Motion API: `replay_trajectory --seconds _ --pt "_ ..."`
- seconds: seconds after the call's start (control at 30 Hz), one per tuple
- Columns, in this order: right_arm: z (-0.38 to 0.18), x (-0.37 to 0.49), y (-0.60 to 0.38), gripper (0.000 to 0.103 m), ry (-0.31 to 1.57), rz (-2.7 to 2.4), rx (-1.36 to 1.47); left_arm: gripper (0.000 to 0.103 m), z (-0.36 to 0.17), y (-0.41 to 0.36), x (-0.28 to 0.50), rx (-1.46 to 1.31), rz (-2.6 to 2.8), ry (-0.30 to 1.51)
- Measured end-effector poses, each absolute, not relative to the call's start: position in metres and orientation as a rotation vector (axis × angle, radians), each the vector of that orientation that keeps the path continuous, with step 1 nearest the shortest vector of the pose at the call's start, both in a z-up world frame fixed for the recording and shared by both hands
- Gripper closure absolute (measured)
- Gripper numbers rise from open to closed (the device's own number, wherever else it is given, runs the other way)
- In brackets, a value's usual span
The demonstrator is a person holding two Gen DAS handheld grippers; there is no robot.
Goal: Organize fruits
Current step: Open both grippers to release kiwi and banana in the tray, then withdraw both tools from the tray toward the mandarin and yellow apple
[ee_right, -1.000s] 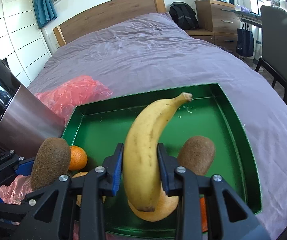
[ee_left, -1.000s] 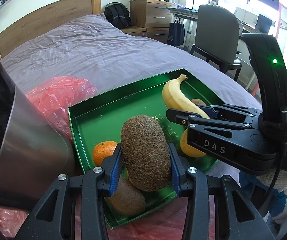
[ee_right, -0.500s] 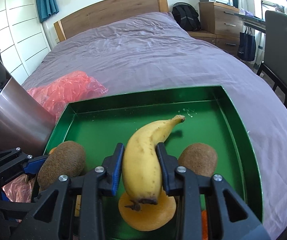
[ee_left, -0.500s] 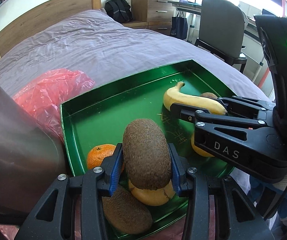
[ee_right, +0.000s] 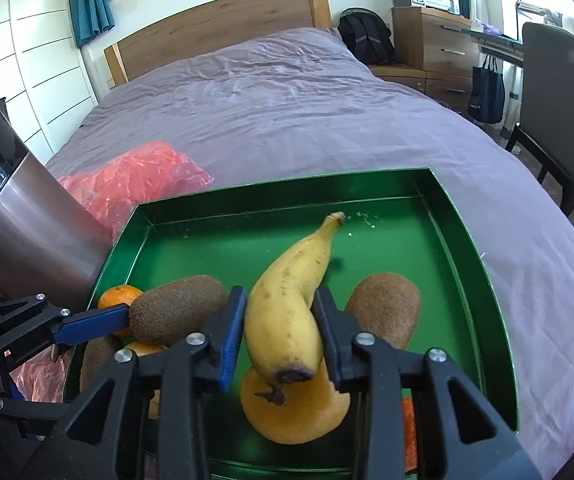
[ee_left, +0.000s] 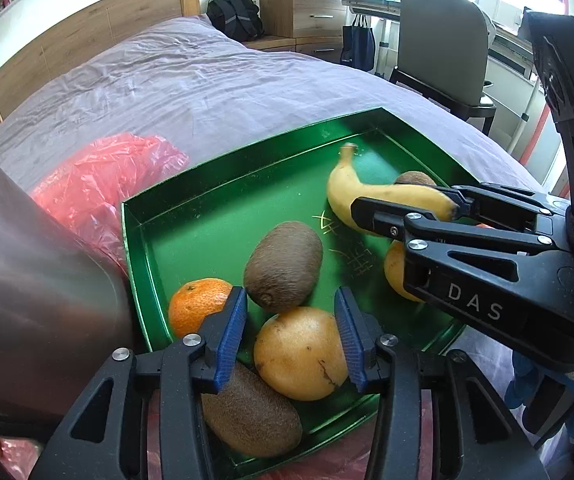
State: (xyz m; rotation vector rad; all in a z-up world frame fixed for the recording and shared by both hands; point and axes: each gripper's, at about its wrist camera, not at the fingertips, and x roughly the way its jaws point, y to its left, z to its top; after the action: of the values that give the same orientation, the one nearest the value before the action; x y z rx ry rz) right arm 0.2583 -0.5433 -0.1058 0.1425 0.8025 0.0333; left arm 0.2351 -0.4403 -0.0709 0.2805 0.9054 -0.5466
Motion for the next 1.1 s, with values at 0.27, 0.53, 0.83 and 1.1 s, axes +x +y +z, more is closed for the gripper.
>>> replay_trajectory --seconds 0.27,0.53,0.83,1.1 --pt "-0.088 0.241 -0.537 0.089 0.784 0.017 0.134 0.056 -0.055 -0.434 0.218 0.295 -0.558 0.891" --pt "-0.069 0.213 -0.531 0.084 0.774 -0.005 0.132 0.054 -0.037 -0.424 0.194 0.294 -0.577 0.872" --pt "-0.052 0.176 -0.515 0.074 0.774 -0.016 0.126 0.046 -0.016 -0.399 0.154 0.282 -0.596 0.846" --pt "-0.041 0.141 -0.488 0.052 0.776 -0.012 0.11 0.038 -0.003 -0.365 0.125 0.265 -0.568 0.831"
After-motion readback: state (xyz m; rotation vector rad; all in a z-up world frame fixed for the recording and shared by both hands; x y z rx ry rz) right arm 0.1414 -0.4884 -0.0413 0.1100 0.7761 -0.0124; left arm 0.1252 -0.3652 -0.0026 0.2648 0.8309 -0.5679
